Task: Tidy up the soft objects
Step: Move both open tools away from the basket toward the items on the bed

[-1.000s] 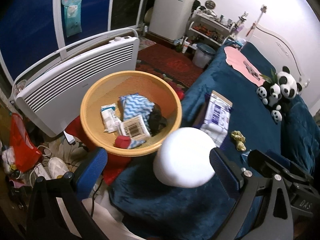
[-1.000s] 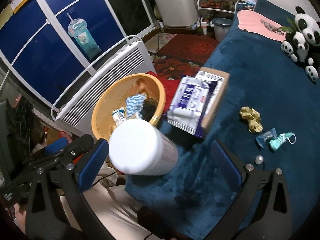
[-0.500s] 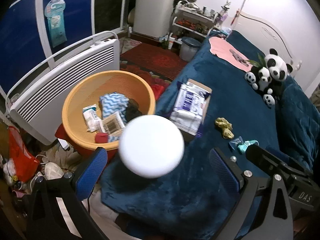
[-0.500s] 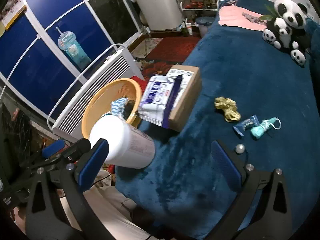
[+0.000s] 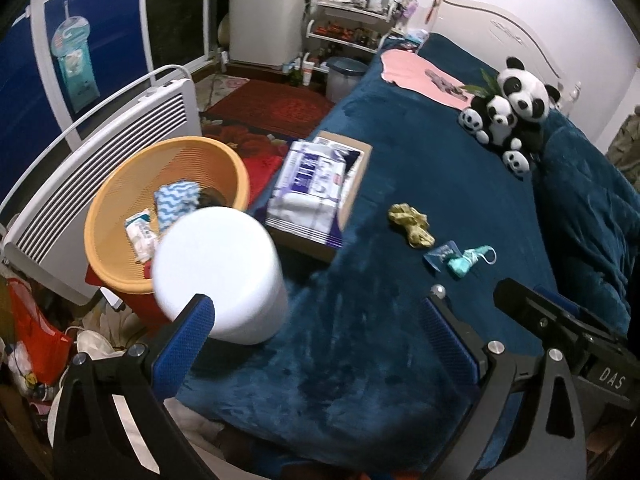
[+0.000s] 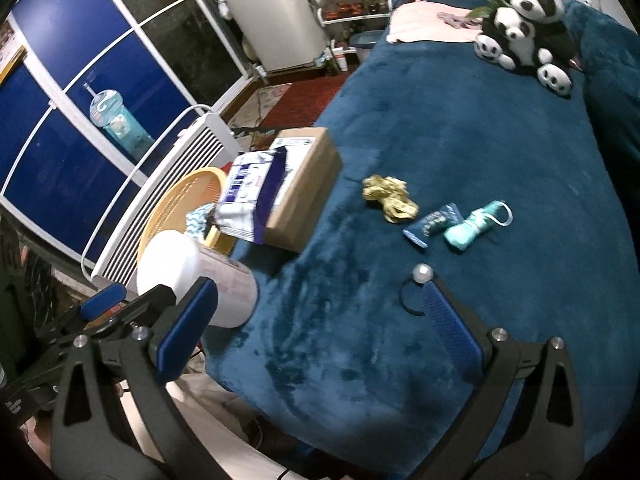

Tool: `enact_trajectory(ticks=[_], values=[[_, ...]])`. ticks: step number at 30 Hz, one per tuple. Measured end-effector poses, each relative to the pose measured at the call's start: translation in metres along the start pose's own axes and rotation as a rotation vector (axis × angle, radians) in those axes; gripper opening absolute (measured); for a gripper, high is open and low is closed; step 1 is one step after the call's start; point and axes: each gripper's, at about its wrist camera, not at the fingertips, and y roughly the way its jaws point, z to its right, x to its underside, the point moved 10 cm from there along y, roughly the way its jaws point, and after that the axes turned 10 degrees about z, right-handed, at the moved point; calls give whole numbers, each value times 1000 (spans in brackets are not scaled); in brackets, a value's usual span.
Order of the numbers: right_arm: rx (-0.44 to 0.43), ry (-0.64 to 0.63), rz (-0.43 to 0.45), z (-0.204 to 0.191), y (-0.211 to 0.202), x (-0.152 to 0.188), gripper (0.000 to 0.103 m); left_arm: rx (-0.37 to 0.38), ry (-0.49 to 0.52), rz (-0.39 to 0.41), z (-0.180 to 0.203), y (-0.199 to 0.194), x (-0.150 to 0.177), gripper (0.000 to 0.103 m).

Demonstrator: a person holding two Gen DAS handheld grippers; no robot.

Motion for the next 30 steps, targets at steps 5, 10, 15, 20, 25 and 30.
enact_trajectory(ticks=[5,10,15,20,25,30], values=[[25,36,3,25,-6,4,103,19,31,-21,21,7,8,102],[48,72,-1,50,-8,13,103,36,66,-48,42,18,21,102],[73,97,-14,68,-7,22,103,54,85,-83,56,29,36,102],[89,116,-28,81,-6,32,103,65,98,-113,63,40,48,102],[100,139,-41,91,-2,40,103,72,106,-140,69,50,56,102],[114,160,-59,104,4,49,103,85,104,-180,72,63,70,102]])
